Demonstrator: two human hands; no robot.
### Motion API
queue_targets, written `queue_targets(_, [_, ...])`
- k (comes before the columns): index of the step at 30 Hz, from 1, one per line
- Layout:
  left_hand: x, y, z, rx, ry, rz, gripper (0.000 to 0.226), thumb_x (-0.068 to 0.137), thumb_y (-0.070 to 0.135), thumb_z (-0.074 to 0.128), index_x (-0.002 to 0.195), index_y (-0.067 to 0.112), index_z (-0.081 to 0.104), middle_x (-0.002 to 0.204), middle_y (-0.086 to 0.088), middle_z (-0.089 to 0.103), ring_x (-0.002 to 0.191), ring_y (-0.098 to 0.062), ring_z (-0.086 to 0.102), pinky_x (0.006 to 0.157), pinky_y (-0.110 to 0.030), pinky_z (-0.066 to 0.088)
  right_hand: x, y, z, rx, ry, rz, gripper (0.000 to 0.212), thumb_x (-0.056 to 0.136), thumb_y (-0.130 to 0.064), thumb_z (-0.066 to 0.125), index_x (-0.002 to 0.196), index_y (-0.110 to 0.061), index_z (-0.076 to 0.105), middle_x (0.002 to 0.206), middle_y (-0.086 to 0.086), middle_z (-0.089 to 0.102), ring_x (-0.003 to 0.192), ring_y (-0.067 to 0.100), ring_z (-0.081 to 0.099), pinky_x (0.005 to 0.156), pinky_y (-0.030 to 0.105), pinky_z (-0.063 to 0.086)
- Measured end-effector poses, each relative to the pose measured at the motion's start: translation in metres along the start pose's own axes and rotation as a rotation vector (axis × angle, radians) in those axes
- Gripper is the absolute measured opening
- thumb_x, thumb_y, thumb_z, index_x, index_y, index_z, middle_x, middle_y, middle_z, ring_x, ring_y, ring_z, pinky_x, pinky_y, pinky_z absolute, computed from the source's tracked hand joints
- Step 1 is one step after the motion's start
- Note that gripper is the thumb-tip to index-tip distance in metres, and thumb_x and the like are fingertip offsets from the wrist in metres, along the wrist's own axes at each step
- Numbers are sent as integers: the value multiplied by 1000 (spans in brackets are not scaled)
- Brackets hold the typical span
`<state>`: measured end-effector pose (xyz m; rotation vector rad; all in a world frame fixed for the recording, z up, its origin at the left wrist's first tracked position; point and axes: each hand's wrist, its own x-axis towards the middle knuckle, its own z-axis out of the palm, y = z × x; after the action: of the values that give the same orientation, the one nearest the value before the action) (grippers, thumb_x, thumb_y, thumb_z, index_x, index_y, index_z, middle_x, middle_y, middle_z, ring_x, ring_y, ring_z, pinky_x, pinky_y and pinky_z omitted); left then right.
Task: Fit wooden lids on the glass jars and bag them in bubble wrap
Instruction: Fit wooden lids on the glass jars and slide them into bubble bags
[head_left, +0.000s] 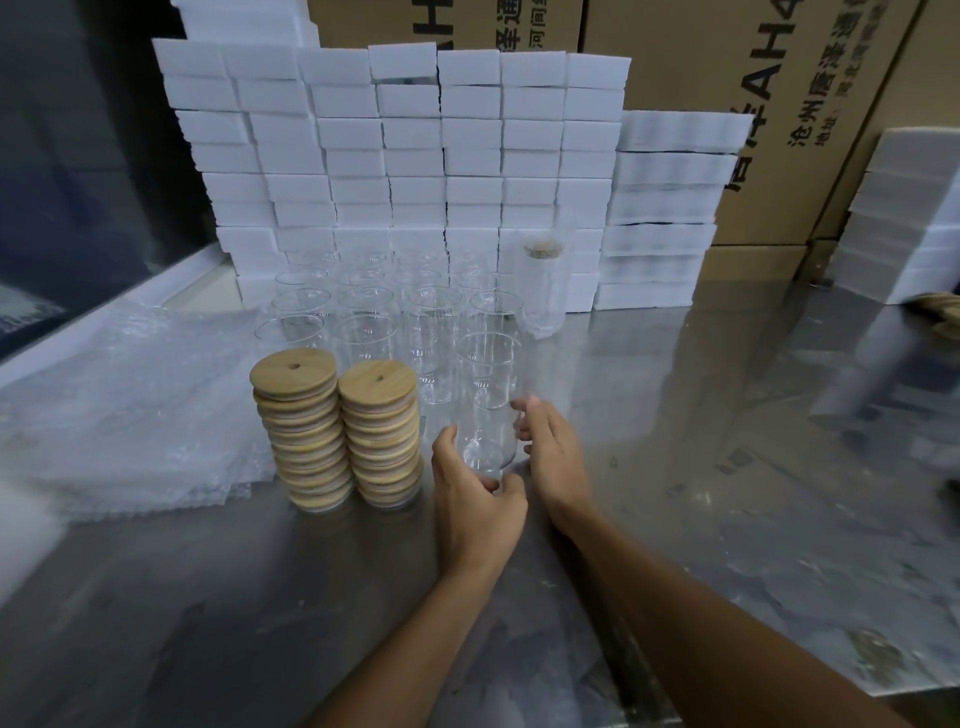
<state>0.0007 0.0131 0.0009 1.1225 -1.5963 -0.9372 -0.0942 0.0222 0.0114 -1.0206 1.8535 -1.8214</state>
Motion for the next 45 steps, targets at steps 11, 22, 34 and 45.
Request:
queue_targets(11, [-5,3,-10,6,-70,16,78,76,10,66,147,17,32,113,-17,63,67,10,55,69,-5,35,-5,0,-8,-25,-26,39,44,83,11,48,98,-28,65,89,-2,61,75,2,55,76,32,52])
queue_targets(22, [-13,-2,-23,-3,-28,2,71,72,5,66,139,15,43,107,-14,63,70,-9,63,86,-32,52,-9,3,-16,-48,51,5,28,87,10,54,92,-15,65,84,0,63,76,13,57,64,10,45])
queue_targets(34, [6,16,-15,296,-58,-106,76,59,65,53,124,27,53,122,3,62,115,-25,58,79,-34,45,-24,-151,15,-327,-197,-818,13,87,-13,62,100,-11,67,90,-1,67,85,14,62,77,28,48])
queue_targets(45, [3,7,-15,268,-65,-148,35,84,10,66,118,6,60,109,-10,63,107,-30,60,76,-24,34,-15,-147,63,-920,-536,-587,35,92,-42,63,116,-16,59,116,8,56,98,31,60,80,36,46])
